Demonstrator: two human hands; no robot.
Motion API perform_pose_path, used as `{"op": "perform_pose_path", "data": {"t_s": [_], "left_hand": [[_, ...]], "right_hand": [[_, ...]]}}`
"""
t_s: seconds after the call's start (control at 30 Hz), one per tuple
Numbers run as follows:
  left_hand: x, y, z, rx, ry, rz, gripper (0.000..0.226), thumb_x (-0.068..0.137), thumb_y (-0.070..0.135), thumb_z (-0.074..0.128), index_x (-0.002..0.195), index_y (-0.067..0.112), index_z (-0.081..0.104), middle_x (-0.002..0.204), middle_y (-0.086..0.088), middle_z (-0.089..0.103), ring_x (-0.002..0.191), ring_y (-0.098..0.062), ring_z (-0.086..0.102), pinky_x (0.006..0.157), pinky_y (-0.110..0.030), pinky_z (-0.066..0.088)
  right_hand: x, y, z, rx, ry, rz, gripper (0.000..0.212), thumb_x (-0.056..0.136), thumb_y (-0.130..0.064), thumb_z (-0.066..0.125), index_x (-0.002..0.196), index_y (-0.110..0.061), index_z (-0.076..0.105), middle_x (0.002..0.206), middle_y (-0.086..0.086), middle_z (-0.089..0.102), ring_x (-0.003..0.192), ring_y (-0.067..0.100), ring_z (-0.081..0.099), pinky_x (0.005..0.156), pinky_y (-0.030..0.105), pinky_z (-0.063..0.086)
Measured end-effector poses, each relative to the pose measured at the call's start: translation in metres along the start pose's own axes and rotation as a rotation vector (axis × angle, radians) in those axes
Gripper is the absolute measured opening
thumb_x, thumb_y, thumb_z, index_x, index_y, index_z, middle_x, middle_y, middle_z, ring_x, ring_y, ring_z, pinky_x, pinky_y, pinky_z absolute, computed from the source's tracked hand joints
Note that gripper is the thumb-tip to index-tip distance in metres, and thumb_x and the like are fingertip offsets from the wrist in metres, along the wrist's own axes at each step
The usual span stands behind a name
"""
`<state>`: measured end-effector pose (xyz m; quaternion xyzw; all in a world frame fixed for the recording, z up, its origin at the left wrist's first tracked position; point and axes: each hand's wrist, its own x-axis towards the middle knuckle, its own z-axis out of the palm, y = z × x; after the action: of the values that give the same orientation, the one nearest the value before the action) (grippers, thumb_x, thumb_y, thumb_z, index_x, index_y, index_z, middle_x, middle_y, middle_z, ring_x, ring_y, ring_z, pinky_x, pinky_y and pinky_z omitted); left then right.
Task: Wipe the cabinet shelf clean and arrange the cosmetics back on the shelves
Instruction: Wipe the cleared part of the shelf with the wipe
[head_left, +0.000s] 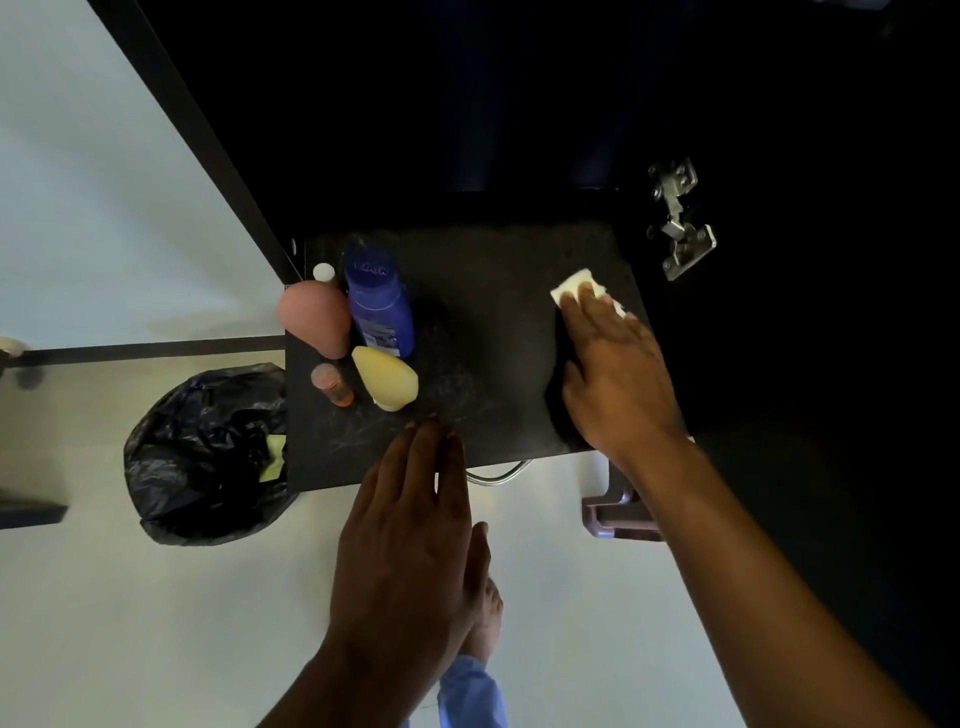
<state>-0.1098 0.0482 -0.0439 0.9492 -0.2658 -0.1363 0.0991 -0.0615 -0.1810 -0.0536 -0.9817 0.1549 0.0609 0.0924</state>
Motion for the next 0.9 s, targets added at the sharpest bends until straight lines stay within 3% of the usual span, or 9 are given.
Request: {"op": "perform_pose_path", "data": {"t_s": [0.17, 0.27, 0.37, 0.47, 0.63, 0.73, 0.9], "left_hand": [[-0.001, -0.002, -0.002, -0.015, 0.003, 0.008, 0.088, 0.075, 0.04, 0.083, 0.147, 0.0, 0.05, 0.15, -0.022, 0.051, 0.137, -0.037, 0.052, 0.106, -0.046, 0.05], [-0.001, -0.003, -0.001, -0.015, 0.009, 0.019, 0.088, 0.074, 0.041, 0.085, 0.145, 0.001, 0.052, 0.148, -0.021, 0.053, 0.135, -0.037, 0.055, 0.106, -0.045, 0.05], [-0.001, -0.005, -0.002, -0.011, 0.002, 0.025, 0.09, 0.071, 0.043, 0.087, 0.144, 0.002, 0.055, 0.147, -0.02, 0.055, 0.133, -0.036, 0.057, 0.105, -0.044, 0.048], [-0.001, -0.007, -0.002, -0.022, 0.001, 0.03, 0.088, 0.074, 0.044, 0.084, 0.145, 0.002, 0.053, 0.149, -0.019, 0.053, 0.136, -0.035, 0.055, 0.107, -0.043, 0.047], [-0.007, -0.012, -0.002, -0.018, 0.018, 0.032, 0.087, 0.075, 0.04, 0.084, 0.145, -0.001, 0.052, 0.15, -0.02, 0.052, 0.137, -0.036, 0.053, 0.108, -0.044, 0.048], [-0.013, -0.016, -0.005, -0.017, 0.024, 0.014, 0.088, 0.075, 0.04, 0.084, 0.146, -0.001, 0.051, 0.151, -0.02, 0.051, 0.138, -0.036, 0.052, 0.109, -0.045, 0.047], [-0.021, -0.028, -0.006, 0.006, 0.012, -0.052, 0.092, 0.078, 0.043, 0.079, 0.15, -0.001, 0.044, 0.154, -0.021, 0.047, 0.141, -0.038, 0.047, 0.113, -0.046, 0.042]], "right_hand": [[-0.011, -0.035, 0.004, 0.082, -0.073, -0.228, 0.06, 0.1, -0.017, 0.039, 0.159, -0.017, 0.031, 0.168, 0.004, 0.023, 0.158, 0.021, 0.016, 0.126, 0.033, 0.001], [-0.063, -0.035, 0.015, 0.106, -0.034, -0.344, 0.06, 0.093, -0.019, 0.042, 0.152, -0.01, 0.046, 0.162, 0.007, 0.038, 0.152, 0.026, 0.03, 0.124, 0.045, 0.025], [-0.1, -0.02, 0.019, 0.036, 0.033, -0.288, 0.064, 0.083, -0.017, 0.057, 0.147, -0.011, 0.053, 0.154, 0.006, 0.049, 0.144, 0.02, 0.035, 0.117, 0.046, 0.03], [-0.094, 0.001, 0.016, -0.079, 0.007, -0.171, 0.064, 0.09, -0.018, 0.061, 0.152, -0.014, 0.046, 0.156, 0.006, 0.046, 0.146, 0.022, 0.04, 0.12, 0.045, 0.031], [-0.031, 0.008, 0.001, -0.062, -0.087, 0.007, 0.071, 0.095, -0.039, 0.019, 0.162, -0.016, 0.023, 0.169, 0.005, 0.022, 0.157, 0.02, 0.017, 0.128, 0.036, 0.008], [-0.023, -0.012, 0.003, -0.024, -0.089, -0.054, 0.07, 0.095, -0.038, 0.02, 0.162, -0.016, 0.023, 0.169, 0.006, 0.019, 0.158, 0.021, 0.014, 0.128, 0.036, 0.004], [-0.074, -0.047, 0.028, 0.056, -0.064, -0.249, 0.067, 0.094, -0.022, 0.041, 0.159, -0.013, 0.03, 0.168, 0.008, 0.025, 0.157, 0.025, 0.019, 0.128, 0.046, 0.018]]}}
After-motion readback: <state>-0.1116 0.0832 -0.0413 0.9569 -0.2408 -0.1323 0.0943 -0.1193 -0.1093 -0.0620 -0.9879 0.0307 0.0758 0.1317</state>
